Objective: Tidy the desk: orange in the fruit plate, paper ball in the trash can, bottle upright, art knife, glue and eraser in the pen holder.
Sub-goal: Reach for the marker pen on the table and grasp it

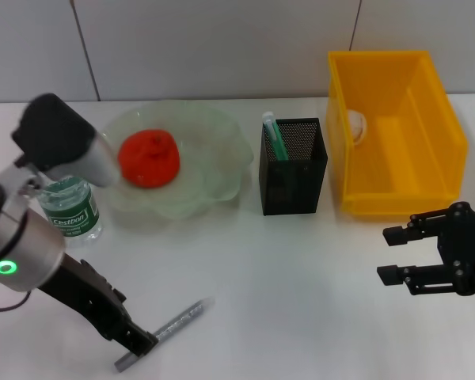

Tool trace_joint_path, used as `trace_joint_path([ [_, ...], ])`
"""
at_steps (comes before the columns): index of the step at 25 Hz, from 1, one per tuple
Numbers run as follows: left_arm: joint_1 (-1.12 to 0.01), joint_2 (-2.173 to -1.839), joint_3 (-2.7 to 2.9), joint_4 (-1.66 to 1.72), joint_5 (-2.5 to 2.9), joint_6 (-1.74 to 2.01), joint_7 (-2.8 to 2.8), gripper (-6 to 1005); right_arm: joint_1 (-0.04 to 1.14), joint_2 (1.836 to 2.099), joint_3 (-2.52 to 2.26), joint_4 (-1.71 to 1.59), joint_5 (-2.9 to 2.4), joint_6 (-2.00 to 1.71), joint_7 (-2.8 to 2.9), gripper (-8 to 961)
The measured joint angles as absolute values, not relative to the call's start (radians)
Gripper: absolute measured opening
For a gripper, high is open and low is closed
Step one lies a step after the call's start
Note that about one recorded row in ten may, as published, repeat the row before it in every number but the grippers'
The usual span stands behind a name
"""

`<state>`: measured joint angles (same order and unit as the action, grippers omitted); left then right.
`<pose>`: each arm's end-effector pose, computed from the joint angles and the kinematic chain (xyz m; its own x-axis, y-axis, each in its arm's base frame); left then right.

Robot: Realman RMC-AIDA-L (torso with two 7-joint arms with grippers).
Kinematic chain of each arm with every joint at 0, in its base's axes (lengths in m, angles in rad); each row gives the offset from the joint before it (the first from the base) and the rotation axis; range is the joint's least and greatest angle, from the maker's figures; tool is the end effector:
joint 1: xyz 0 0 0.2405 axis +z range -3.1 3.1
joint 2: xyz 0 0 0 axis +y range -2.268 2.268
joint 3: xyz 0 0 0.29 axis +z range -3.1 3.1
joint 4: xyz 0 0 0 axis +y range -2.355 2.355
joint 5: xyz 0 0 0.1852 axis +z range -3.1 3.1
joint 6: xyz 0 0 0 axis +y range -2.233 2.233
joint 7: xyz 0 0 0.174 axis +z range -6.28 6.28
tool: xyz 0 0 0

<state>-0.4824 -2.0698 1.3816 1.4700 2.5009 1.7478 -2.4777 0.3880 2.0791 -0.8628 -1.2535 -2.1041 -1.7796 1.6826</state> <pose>-0.2398 0.3025 -0.0363 0.7285 0.6248 -0.2807 0.5587 -0.7791 -0.2842 0.2530 0.3005 0.0046 0.9278 -0.2909 -0.2337 -0.3333 -0.9276 -0.1686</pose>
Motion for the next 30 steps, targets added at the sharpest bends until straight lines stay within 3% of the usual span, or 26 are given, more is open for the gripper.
trace_joint_path([
  [30,-0.603,-2.08,1.822,1.388,2.663,1.57,-2.852,859,0.409,2.077,-0.822,-1.175,-2.103,-1.778,1.633,593],
])
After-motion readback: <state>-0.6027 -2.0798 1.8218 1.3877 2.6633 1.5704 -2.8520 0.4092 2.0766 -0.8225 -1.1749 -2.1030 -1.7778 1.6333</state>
